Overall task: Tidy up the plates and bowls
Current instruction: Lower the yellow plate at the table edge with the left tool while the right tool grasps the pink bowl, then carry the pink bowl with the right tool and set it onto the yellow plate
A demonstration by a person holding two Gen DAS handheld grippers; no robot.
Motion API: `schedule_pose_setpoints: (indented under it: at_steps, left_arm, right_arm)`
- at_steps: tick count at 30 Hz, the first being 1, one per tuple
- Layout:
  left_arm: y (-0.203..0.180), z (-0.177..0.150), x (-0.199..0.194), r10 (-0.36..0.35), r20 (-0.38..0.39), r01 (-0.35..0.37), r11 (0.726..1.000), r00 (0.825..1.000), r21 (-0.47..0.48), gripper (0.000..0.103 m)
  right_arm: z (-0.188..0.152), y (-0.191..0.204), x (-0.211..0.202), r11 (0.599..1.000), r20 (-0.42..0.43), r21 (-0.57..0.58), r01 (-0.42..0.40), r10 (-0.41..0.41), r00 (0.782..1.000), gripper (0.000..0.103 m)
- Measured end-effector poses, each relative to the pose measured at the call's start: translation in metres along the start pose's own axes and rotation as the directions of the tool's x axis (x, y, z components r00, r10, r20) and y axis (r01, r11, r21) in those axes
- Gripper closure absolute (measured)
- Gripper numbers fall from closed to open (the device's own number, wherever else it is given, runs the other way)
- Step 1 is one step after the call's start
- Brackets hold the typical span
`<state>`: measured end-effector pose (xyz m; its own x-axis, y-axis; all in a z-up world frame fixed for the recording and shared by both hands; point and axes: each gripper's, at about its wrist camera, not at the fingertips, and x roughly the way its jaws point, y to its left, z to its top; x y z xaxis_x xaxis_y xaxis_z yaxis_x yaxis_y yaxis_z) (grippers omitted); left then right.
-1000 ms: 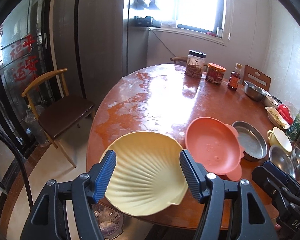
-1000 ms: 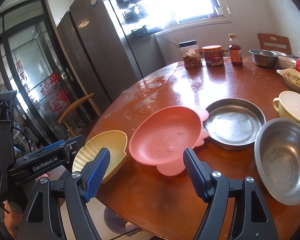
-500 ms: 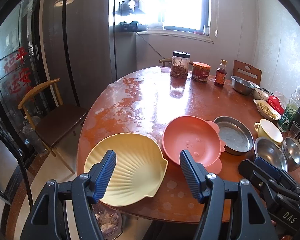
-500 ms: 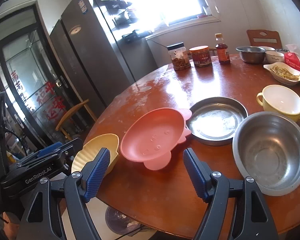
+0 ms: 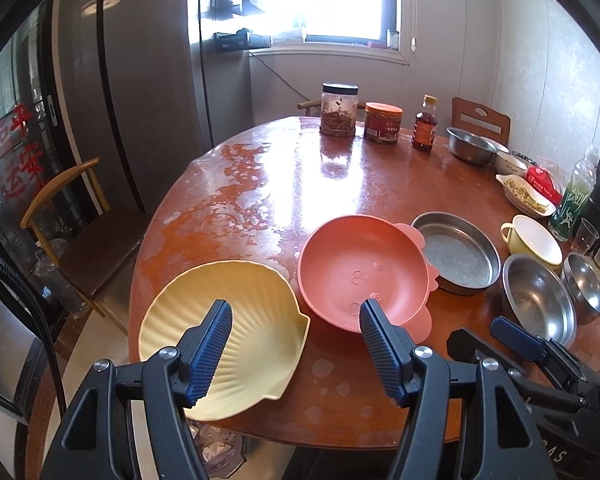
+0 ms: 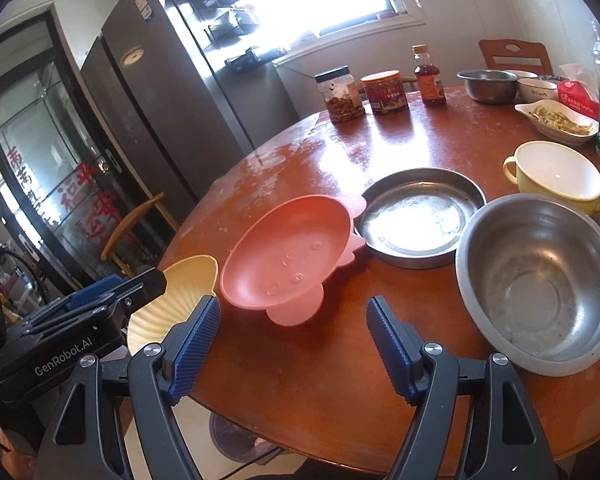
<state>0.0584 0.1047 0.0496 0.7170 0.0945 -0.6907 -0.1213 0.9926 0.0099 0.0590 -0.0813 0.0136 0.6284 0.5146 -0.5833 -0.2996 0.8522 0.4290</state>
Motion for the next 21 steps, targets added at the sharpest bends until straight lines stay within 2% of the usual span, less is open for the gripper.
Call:
schedule_pose_setpoints:
  at_steps: [5,10,15,21]
  left_arm:
    - [-0.004,0.017,0.025,-0.020,-0.047,0.021,0.999,0.999,0.033,0.037]
    - [-0.004,0.035,0.059,-0.032,-0.134,0.039,0.998,0.991,0.051,0.037]
    - [-0.004,0.048,0.085,-0.058,-0.170,0.069,0.996,0.984,0.058,0.037]
    - [-0.002,0.057,0.115,-0.062,-0.216,0.074,0.996,0.974,0.047,0.039]
  right_arm:
    - [-0.001,-0.006,0.016,1.000,-0.020,0.031,0.000,0.001,1.000,0.026]
    - [0.006,-0.009,0.035,0.998,-0.040,0.061,0.007,-0.005,0.999,0.026]
    - [0.012,-0.009,0.057,0.998,-0.066,0.060,0.023,-0.019,0.998,0.026]
    - [0.013,-0.009,0.076,0.998,-0.100,0.052,0.029,-0.024,0.995,0.032]
